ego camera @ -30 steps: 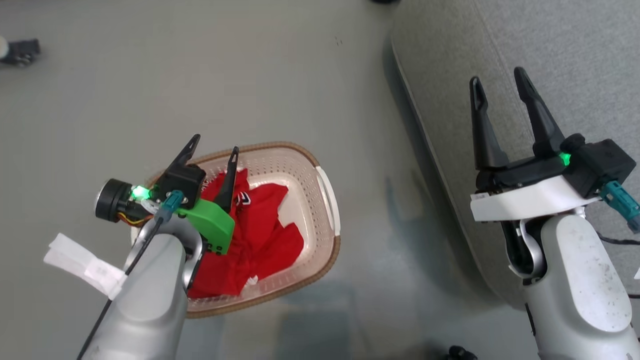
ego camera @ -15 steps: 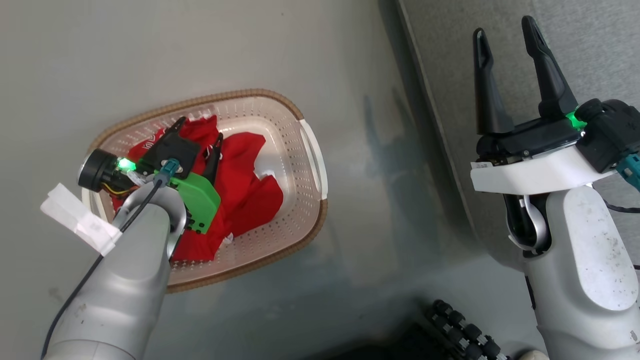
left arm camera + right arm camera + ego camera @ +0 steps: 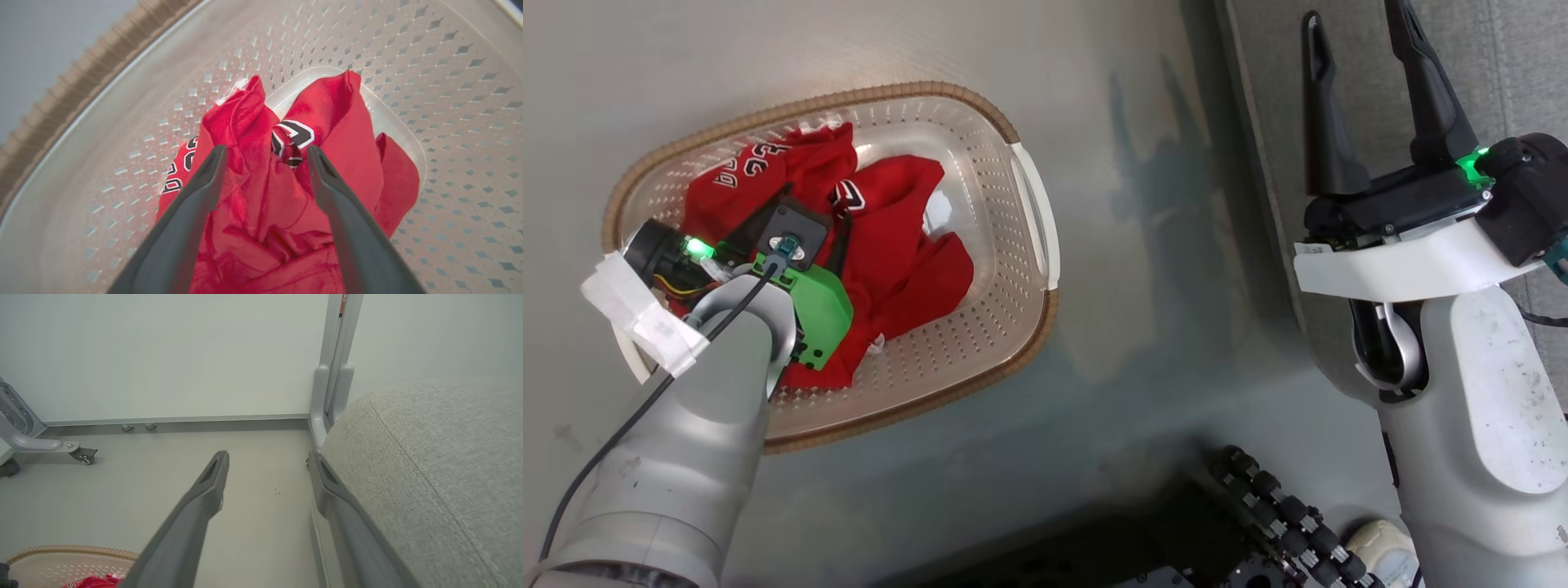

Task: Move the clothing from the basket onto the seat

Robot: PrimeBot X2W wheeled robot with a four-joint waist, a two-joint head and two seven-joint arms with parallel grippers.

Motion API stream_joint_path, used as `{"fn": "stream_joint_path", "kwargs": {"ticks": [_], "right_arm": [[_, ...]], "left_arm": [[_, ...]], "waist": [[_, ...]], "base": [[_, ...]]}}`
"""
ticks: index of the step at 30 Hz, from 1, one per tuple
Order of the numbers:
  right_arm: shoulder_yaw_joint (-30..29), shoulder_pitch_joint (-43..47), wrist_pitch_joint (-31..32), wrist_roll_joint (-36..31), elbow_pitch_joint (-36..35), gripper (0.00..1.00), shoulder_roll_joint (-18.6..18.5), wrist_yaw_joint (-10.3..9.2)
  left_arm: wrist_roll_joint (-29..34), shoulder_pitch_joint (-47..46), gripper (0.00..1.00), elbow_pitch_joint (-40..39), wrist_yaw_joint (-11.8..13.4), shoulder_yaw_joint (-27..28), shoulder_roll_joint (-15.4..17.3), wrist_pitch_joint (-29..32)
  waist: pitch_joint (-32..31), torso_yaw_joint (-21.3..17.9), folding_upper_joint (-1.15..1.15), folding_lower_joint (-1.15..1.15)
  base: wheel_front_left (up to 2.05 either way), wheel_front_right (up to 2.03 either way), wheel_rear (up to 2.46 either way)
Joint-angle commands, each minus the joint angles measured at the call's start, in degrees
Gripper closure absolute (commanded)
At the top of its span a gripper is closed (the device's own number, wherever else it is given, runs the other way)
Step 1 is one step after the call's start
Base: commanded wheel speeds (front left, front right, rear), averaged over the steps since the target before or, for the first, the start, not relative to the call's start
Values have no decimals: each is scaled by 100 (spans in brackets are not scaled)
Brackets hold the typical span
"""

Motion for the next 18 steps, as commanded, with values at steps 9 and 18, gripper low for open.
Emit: {"fn": "stream_joint_path", "kwargs": {"ticks": [9,18], "right_arm": [[-62,-110,-15,-12,-117,0,-9,-2],[-122,-102,-15,-47,-227,0,-9,-2]], "left_arm": [[170,-478,0,502,-14,-302,45,61],[329,-679,7,647,28,-608,30,490]], "waist": [[541,14,0,-1],[746,43,0,-1]], "base": [[0,0,0],[0,0,0]]}}
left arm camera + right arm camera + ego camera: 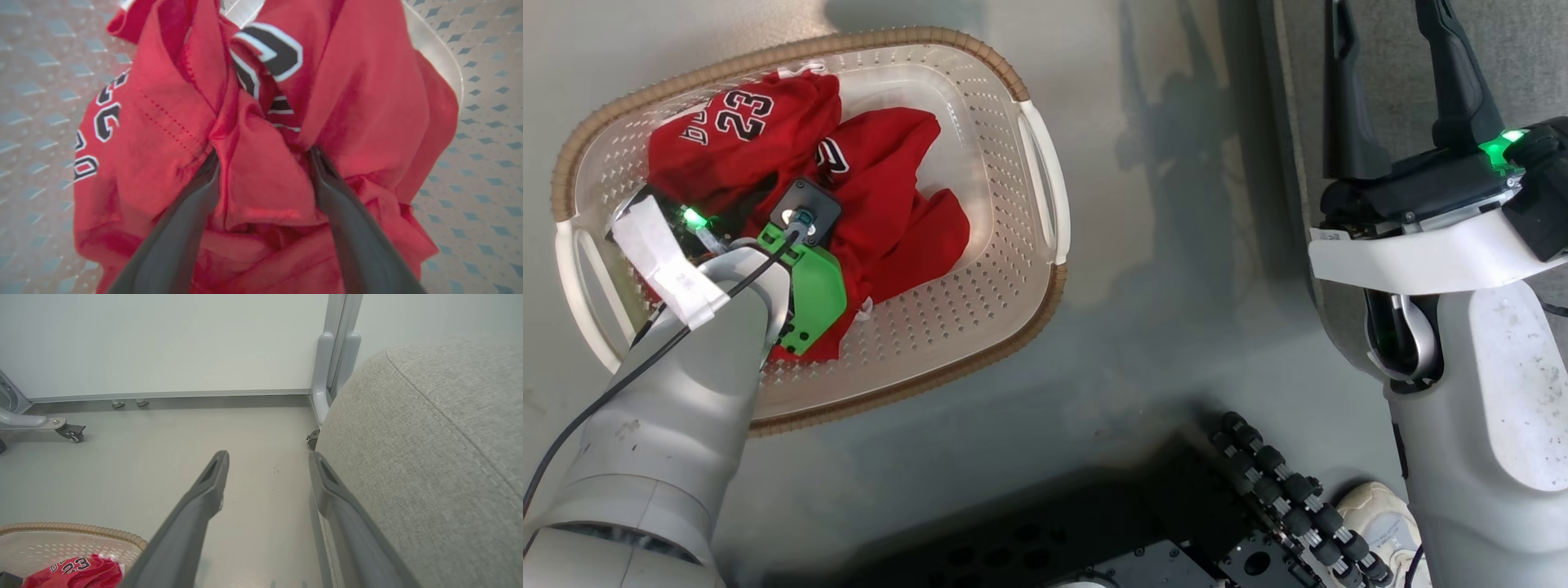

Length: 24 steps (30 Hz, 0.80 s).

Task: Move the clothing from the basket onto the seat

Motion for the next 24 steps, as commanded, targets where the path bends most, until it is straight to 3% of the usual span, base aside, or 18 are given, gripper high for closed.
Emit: {"fn": "stream_joint_path", "kwargs": {"ticks": [1,2,12,24], "right_arm": [[-24,-27,-15,-35,-24,0,-9,-2],[-27,-29,-15,-48,-23,0,-9,-2],[-7,-50,-15,-86,92,0,-10,-2],[-21,248,-15,-233,424,0,-11,-2]], "left_arm": [[36,-96,85,28,37,-30,7,31],[38,-101,100,30,47,-51,-8,50],[-97,-3,100,45,38,-155,-171,-176],[-489,406,100,-269,5,-121,-477,-498]], "waist": [[28,26,0,-1],[29,35,0,-1],[-310,162,0,-1],[-1372,497,0,-1]], "base": [[0,0,0],[0,0,0],[0,0,0],[0,0,0]]}}
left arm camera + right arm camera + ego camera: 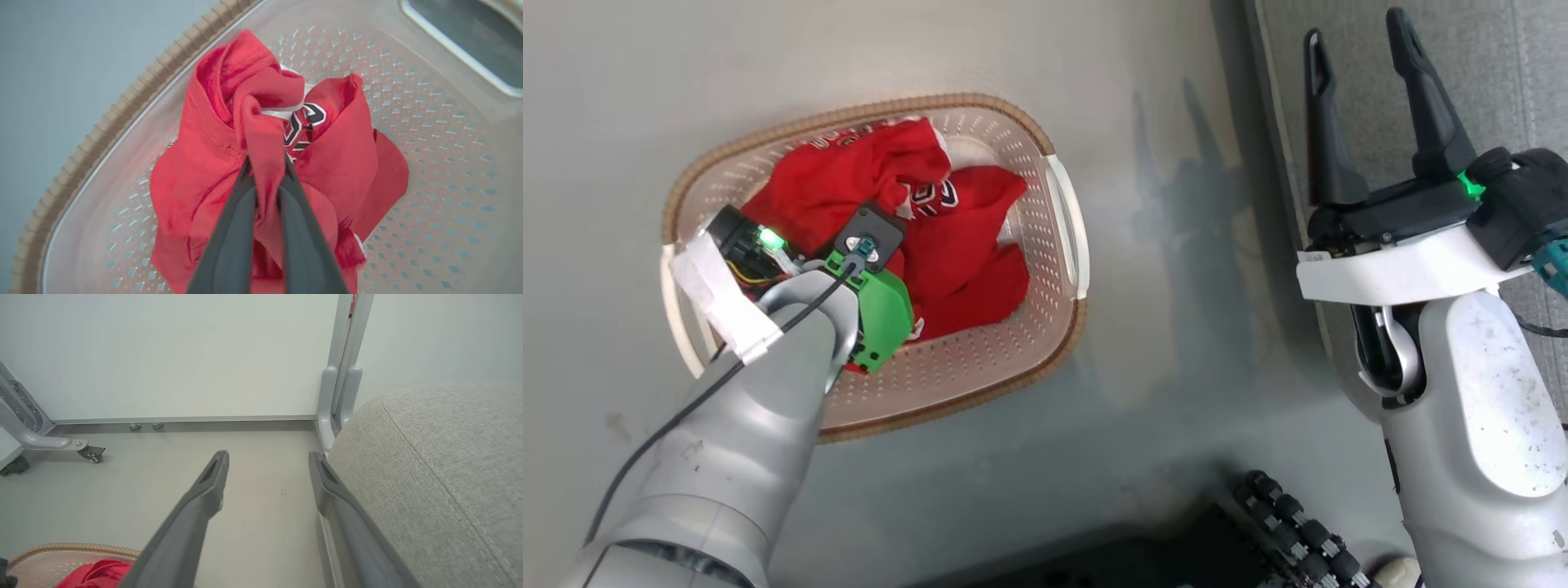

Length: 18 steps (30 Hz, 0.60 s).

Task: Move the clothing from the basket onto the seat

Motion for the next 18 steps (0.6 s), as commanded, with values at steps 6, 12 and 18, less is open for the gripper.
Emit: {"fn": "stream_joint_path", "kwargs": {"ticks": [6,12,18], "right_arm": [[-51,307,-15,-150,205,0,-16,-2],[-102,547,-15,-241,384,0,-16,-2],[-82,819,-15,-258,521,0,-17,-2]], "left_arm": [[-346,548,100,-800,-22,79,-82,-41],[-597,1035,100,-1594,-30,179,-103,-41],[-795,1523,100,-2448,-10,350,4,-39]], "waist": [[-994,420,0,0],[-1588,611,0,0],[-2141,693,0,0]], "base": [[0,0,0],[0,0,0],[0,0,0]]}}
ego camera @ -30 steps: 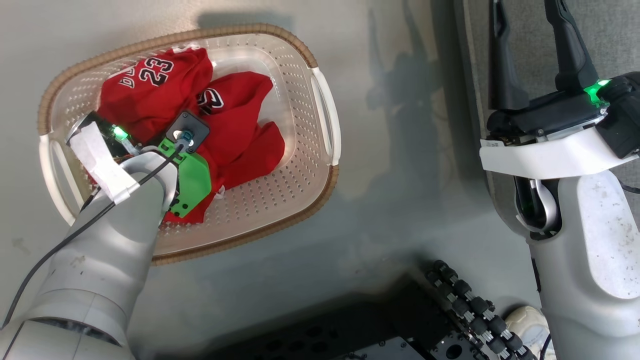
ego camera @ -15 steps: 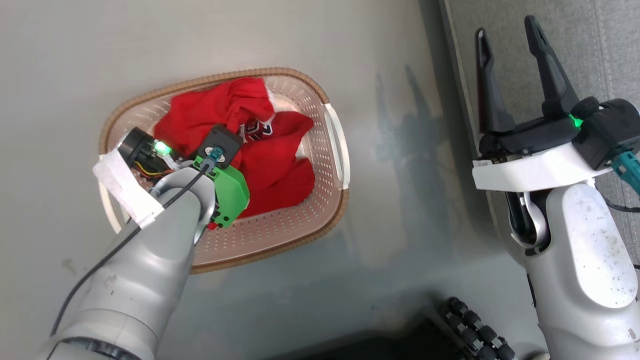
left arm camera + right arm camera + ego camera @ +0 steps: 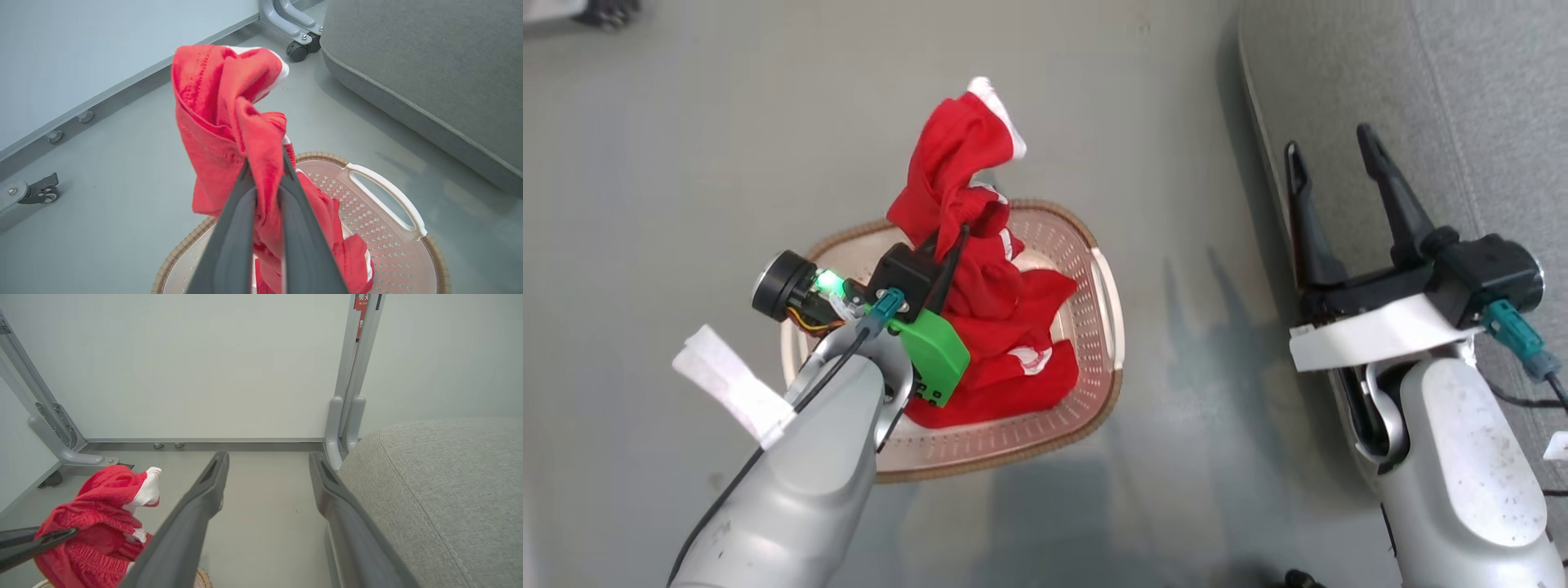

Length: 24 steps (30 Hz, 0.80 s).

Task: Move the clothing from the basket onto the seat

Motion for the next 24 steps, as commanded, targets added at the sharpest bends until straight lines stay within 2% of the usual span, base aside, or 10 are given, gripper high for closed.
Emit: {"fn": "stream_joint_path", "kwargs": {"ticks": [1,14,24], "right_arm": [[-13,146,-14,-24,40,0,-17,-2],[-148,848,-15,8,203,0,-17,-2],[-102,1258,-15,101,256,0,-17,-2]], "left_arm": [[-102,164,100,-154,17,69,50,-22],[-272,818,100,-1937,6,410,89,-22],[-434,699,100,-2754,-18,415,-26,-23]], "waist": [[-575,212,0,0],[-1575,373,0,0],[-2156,470,0,0]], "base": [[0,0,0],[0,0,0],[0,0,0]]}}
